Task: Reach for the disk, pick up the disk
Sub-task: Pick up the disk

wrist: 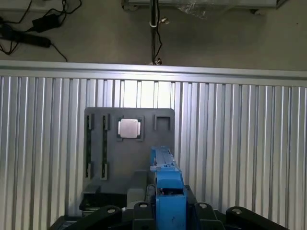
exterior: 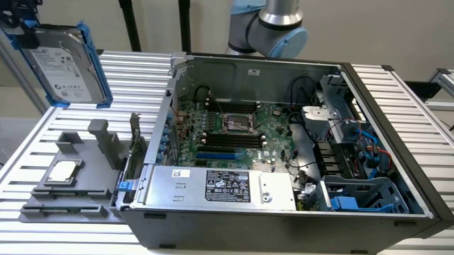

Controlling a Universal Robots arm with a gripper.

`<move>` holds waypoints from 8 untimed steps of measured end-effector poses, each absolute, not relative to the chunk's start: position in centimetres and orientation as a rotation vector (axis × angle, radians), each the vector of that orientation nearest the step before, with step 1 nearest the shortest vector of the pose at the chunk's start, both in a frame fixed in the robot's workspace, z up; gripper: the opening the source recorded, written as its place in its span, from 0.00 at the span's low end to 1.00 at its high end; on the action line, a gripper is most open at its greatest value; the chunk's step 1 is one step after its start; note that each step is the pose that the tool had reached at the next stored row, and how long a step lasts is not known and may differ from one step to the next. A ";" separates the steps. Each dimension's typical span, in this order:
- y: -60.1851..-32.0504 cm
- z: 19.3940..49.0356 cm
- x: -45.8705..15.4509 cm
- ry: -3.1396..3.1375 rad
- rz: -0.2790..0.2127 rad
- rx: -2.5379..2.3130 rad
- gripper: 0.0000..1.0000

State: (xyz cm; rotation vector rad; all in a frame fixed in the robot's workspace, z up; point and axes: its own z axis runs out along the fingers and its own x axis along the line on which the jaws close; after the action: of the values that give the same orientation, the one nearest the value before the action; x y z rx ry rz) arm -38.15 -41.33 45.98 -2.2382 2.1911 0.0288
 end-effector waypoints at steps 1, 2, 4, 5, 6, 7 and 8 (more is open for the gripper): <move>-41.4 46.3 -37.8 2.191 0.030 -2.238 0.33; -41.6 46.7 -37.4 2.190 0.030 -2.238 0.33; -41.8 47.4 -36.6 2.190 0.031 -2.237 0.33; -41.9 47.8 -36.2 2.189 0.032 -2.237 0.33; -42.0 48.1 -35.9 2.189 0.032 -2.237 0.33; -42.2 48.4 -35.5 2.189 0.033 -2.237 0.33; -42.3 48.7 -35.1 2.189 0.033 -2.237 0.33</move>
State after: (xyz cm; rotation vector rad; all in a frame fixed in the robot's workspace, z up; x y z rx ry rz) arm -35.05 -42.30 48.72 -2.2365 2.1887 0.0333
